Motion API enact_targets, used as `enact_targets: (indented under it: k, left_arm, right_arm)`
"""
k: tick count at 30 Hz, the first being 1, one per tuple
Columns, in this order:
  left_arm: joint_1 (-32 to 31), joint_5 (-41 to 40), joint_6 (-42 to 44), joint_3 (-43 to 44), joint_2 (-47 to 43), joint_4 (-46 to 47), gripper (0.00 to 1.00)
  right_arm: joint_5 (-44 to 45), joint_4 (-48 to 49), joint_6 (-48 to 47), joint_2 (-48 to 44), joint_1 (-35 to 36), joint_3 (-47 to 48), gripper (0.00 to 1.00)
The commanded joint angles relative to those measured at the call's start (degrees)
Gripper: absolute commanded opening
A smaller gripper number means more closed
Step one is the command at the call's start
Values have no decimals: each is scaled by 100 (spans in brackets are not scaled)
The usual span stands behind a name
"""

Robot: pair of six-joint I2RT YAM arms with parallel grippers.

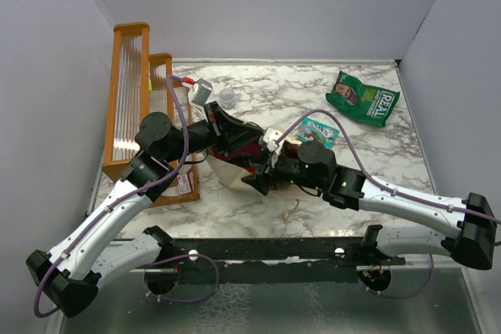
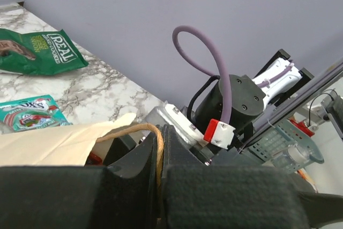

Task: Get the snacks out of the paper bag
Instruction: Take out the snack from the paper bag.

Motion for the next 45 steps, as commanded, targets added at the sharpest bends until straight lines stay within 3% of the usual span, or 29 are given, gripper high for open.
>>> enact_targets:
  k: [1,7,16,23,33,45]
  left_arm:
    - [-56,70,-7,146,-55,176,0]
    - [-56,81,-43,69,-59,198,0]
    - [-56,103,-109,52,-58,252,0]
    - [-56,125,-123,139,-51,254,0]
    - [-56,61,-134,130,-94,208,0]
    - [-56,19,-105,172,-145,45,0]
  right_arm:
    - [1427,71,-133,14,48,234,60]
    - [530,771,-258,-674,50,-131,61]
    - [1125,632,-194,-1181,37,-423,69]
    - [1196,232,-719,-356,50,-141,62]
    - [2623,1183,-507,554,48,-335,67]
    - [2455,2567,-359,1501,48,-532,70]
